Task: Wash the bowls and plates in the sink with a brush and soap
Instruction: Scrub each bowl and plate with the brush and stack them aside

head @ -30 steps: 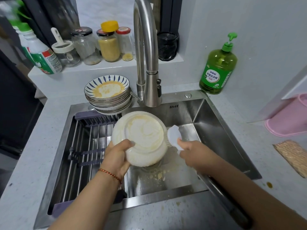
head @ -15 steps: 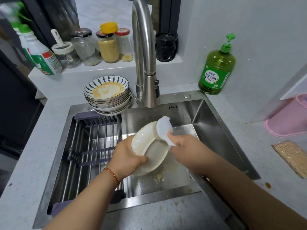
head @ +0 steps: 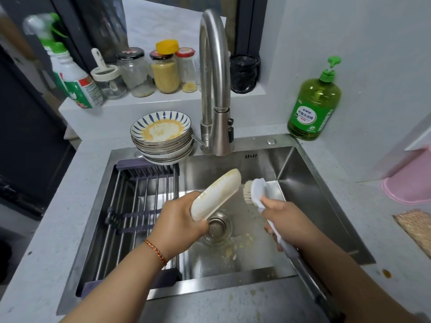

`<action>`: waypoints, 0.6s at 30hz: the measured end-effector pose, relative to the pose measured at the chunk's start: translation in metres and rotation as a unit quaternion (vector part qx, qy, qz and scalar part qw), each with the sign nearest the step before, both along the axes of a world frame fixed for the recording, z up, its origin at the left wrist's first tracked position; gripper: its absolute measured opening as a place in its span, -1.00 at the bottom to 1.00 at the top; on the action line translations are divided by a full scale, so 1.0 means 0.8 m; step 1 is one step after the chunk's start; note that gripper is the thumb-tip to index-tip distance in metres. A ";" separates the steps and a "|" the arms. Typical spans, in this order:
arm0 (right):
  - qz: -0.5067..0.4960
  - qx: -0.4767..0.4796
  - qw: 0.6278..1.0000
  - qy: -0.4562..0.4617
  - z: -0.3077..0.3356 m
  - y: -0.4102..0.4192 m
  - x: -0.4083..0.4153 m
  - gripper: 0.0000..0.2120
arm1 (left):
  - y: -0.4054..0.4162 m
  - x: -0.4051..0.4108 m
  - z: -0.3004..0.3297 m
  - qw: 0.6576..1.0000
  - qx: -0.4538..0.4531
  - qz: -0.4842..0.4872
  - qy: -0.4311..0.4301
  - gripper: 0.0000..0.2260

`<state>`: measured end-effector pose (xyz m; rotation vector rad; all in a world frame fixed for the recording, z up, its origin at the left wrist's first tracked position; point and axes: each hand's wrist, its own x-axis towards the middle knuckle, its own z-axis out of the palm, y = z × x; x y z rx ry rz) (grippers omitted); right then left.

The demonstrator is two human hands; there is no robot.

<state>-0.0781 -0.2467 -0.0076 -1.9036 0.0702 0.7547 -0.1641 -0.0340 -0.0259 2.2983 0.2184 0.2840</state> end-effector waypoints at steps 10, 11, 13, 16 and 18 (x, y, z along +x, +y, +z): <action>0.013 -0.008 1.000 0.017 -0.012 0.014 -0.007 -0.83 | 0.072 -0.021 0.042 0.966 0.225 -0.044 -0.123 -0.62; 0.012 -0.014 1.000 0.019 -0.011 0.014 -0.007 -0.89 | 0.081 -0.020 0.049 0.960 0.237 -0.042 -0.140 -0.65; 0.012 -0.023 1.000 0.017 -0.012 0.017 -0.005 -0.91 | 0.098 -0.010 0.065 0.951 0.261 -0.034 -0.162 -0.70; 0.023 -0.039 0.999 0.006 -0.015 0.023 -0.003 -0.83 | 0.129 0.020 0.082 0.943 0.290 -0.010 -0.161 -0.75; 0.042 -0.061 0.997 -0.006 -0.019 0.028 0.002 -0.80 | 0.149 0.048 0.086 0.941 0.310 0.005 -0.134 -0.77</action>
